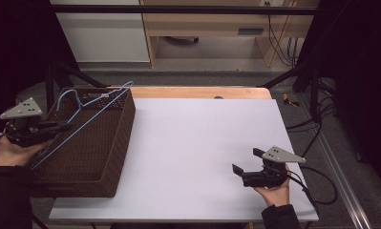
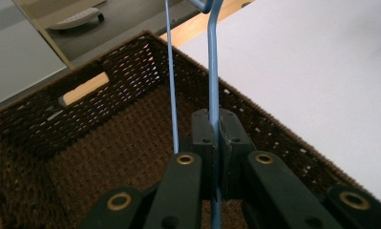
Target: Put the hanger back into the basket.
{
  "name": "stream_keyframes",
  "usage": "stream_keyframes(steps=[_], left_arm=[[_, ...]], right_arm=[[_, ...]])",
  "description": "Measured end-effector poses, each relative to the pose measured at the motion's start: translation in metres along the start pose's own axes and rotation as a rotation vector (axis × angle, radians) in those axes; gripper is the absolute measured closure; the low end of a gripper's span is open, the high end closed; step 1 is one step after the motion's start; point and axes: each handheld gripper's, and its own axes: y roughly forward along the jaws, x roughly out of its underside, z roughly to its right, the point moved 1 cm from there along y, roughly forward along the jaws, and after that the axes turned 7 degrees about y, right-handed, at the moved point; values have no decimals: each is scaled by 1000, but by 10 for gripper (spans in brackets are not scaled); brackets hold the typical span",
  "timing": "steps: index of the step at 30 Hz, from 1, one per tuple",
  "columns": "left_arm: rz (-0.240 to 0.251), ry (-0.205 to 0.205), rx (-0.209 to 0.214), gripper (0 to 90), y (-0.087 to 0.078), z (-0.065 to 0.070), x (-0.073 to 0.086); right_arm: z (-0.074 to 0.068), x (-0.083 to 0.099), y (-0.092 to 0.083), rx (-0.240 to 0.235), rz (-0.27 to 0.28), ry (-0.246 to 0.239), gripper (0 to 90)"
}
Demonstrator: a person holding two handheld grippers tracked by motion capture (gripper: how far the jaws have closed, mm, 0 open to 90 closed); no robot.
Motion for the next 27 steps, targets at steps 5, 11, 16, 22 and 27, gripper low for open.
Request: stream_keyframes(steps=[5,11,16,22,27], left_arm=[[-26,-9,-14,870,3,-4,12],[-54,-18,-18,870,14,-6,25],[-82,-10,-17,870,24,-4,31],[-117,-21,-25,870,40,-2,42],[-155,-20,-32,870,52,0,50]], right_arm=[[0,0,1,2,-2,-1,28],[0,0,1,2,-2,-5,28],[0,1,2,1,-7,-4,28],[0,1,1,2,-4,-4,29],[-1,1,2,1,-8,-1,29]])
